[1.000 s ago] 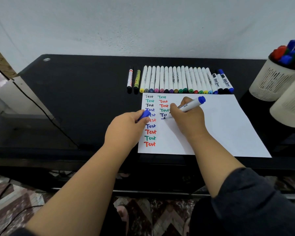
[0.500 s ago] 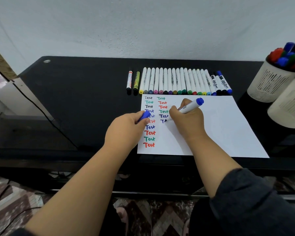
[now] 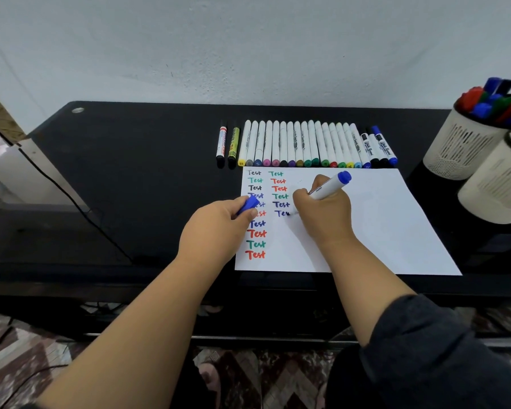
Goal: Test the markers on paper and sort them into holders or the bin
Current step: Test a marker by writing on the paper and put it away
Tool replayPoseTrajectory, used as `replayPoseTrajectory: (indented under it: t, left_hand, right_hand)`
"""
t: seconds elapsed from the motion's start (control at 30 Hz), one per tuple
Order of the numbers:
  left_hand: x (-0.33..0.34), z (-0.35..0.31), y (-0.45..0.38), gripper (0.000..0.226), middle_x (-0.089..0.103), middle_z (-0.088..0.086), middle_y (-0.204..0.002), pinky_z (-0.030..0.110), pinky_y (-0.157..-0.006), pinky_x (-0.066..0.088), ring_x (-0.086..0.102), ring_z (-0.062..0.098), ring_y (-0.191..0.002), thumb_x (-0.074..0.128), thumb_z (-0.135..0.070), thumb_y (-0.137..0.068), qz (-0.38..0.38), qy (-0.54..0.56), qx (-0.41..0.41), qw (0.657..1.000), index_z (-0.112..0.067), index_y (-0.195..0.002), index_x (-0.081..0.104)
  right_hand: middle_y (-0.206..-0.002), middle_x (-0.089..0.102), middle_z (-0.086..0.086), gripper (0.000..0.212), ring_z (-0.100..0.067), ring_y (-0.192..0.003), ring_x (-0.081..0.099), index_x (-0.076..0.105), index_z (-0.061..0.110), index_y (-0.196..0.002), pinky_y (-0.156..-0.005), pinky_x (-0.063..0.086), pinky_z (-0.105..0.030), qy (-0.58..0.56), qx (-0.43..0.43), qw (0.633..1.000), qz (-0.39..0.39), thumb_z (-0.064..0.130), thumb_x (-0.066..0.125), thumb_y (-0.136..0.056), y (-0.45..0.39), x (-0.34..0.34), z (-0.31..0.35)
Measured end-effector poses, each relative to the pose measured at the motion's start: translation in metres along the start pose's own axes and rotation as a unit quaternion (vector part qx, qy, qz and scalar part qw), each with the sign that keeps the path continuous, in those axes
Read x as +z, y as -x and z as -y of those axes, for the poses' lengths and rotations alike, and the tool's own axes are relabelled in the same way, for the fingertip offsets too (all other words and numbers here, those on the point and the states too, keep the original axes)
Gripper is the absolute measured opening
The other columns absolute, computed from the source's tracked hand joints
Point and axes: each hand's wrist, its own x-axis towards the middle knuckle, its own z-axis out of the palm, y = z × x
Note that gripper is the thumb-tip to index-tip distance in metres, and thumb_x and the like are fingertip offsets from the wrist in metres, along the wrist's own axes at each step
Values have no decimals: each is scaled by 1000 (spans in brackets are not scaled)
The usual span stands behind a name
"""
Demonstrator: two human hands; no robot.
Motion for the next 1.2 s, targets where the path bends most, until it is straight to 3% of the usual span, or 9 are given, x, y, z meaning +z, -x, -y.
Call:
replayPoseTrajectory:
  t: [0.1, 0.2, 0.43, 0.57, 0.67, 0.8, 0.9, 1.0, 1.2]
  left_hand:
    - [0, -1, 0, 48, 61, -10, -115, 18, -58, 44, 56, 4, -73, 45, -46, -95, 3, -2, -3, 1000, -37, -141, 36]
    - [0, 1, 1, 47, 61, -13, -108, 18, -57, 43, 55, 2, -73, 45, -47, -95, -4, 6, 4, 1000, -37, -140, 39]
    - [1, 1, 1, 47, 60, -10, -118, 18, -55, 40, 53, 2, -73, 45, -46, -95, 1, 1, 3, 1000, -36, -141, 39]
    - [0, -1, 3, 47, 60, -11, -119, 18, -54, 40, 51, 1, -70, 46, -45, -95, 2, -2, 6, 1000, -36, -140, 39]
    - [-2, -2, 5, 46, 60, -10, -119, 18, -60, 45, 56, 2, -74, 49, -43, -94, 17, 31, 5, 999, -36, -139, 42]
    - [-2, -4, 6, 44, 58, -8, -126, 25, -80, 49, 57, 7, -93, 55, -39, -92, 33, 85, 9, 996, -35, -135, 48]
    - [-1, -4, 7, 41, 61, -13, -109, 28, -83, 51, 59, 6, -90, 59, -38, -90, 40, 107, 21, 993, -35, -130, 53]
    - [1, -4, 7, 41, 53, -24, -86, 20, -73, 48, 58, 3, -83, 59, -37, -90, 47, 102, 38, 993, -37, -130, 53]
    - [-1, -3, 6, 41, 51, -26, -88, 14, -68, 40, 53, 0, -84, 59, -35, -89, 49, 94, 73, 992, -37, -130, 53]
  right_hand:
    - [-58, 27, 2, 36, -12, -51, 27, 24, 16, -61, -47, 23, -20, -9, 7, 1000, -10, 9, 52, -84, -1, 0, 0]
    - [-59, 27, 2, 36, -13, -53, 26, 23, 16, -62, -51, 22, -25, -11, 5, 1000, -24, 8, 50, -84, -1, 0, 0]
    - [-60, 28, 0, 35, -13, -52, 26, 23, 17, -62, -50, 21, -24, -10, 8, 1000, -8, 8, 50, -83, -1, -1, 0]
    - [-61, 39, -4, 33, -12, -54, 33, 25, 17, -62, -51, 26, -23, -55, 27, 998, -8, 6, 50, -81, -1, -3, 0]
    - [-51, 45, 4, 32, -8, -49, 39, 29, 17, -61, -49, 31, -20, -118, 51, 992, -18, 7, 52, -81, -3, -6, 3]
    - [-50, 44, 0, 36, -12, -44, 36, 32, 19, -58, -49, 29, -24, -222, 67, 973, 7, 6, 56, -81, -3, -7, 9]
    - [-43, 38, 6, 40, -10, -39, 34, 31, 18, -57, -45, 28, -22, -249, 62, 966, 31, 4, 57, -83, 4, -5, 13]
    - [-41, 37, 6, 40, -12, -41, 34, 32, 19, -55, -46, 29, -22, -237, 50, 969, 50, 3, 57, -82, 9, -2, 14]
    - [-42, 44, 7, 40, -9, -42, 39, 38, 19, -56, -45, 32, -22, -221, 56, 968, 105, 13, 63, -87, 16, 0, 20]
